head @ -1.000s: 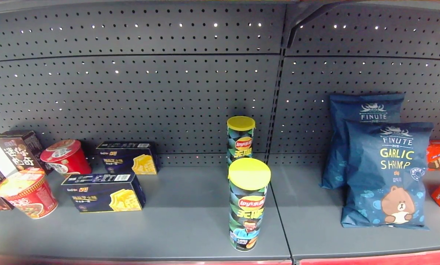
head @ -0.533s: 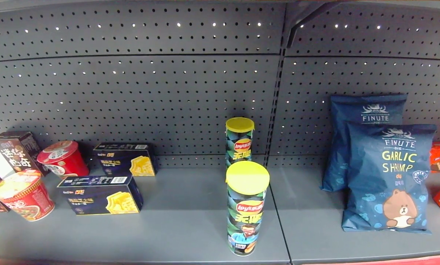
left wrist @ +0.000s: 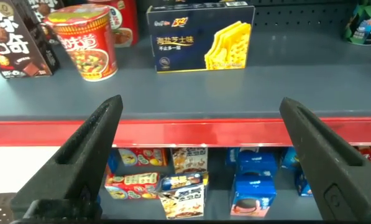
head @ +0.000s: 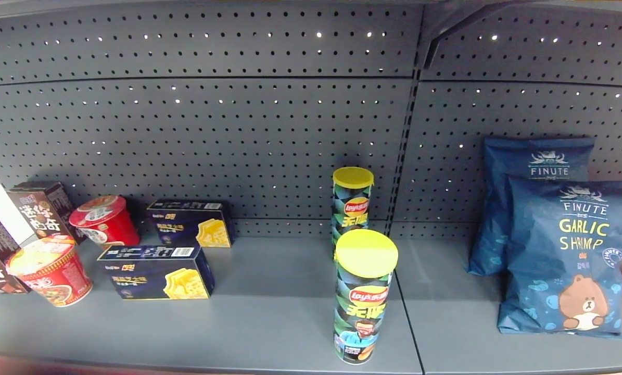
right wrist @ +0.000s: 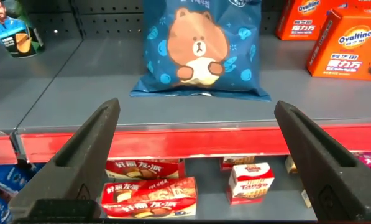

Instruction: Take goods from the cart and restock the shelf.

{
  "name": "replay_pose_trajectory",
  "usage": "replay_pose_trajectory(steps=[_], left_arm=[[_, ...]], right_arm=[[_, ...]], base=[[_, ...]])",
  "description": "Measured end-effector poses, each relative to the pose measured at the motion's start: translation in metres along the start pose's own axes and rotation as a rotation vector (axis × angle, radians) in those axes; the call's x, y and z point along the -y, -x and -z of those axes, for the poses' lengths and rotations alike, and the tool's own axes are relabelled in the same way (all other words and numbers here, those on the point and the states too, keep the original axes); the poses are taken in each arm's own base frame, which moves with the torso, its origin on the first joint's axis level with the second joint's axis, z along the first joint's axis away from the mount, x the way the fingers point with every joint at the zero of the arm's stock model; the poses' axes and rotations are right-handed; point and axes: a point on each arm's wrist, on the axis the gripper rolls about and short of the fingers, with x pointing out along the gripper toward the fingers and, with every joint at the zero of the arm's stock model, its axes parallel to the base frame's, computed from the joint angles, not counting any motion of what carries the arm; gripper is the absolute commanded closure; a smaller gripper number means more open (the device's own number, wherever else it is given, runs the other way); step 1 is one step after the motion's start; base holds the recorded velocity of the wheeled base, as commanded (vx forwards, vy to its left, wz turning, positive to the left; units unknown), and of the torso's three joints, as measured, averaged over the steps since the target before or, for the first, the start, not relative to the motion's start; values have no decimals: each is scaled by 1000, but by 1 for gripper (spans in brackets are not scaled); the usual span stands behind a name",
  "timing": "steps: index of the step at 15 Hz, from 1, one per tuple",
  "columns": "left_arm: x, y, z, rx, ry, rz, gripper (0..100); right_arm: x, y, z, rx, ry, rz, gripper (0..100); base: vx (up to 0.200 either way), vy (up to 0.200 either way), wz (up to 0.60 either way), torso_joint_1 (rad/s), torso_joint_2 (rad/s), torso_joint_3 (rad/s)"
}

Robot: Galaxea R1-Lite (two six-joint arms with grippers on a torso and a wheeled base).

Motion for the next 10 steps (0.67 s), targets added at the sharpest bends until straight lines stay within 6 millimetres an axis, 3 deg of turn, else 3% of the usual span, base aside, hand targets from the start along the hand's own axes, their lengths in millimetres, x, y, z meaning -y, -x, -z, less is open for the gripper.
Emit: replay_pose_trajectory(steps=[2, 10], left_arm=[[0, 0, 0, 0, 0, 0, 0], [0, 0, 0, -1, -1, 1, 0]], right_arm=[[0, 0, 0, 0, 0, 0, 0], [0, 0, 0, 0, 0, -1, 0]], base=[[0, 0, -300, -1, -1, 6], [0, 0, 0, 0, 0, 0]])
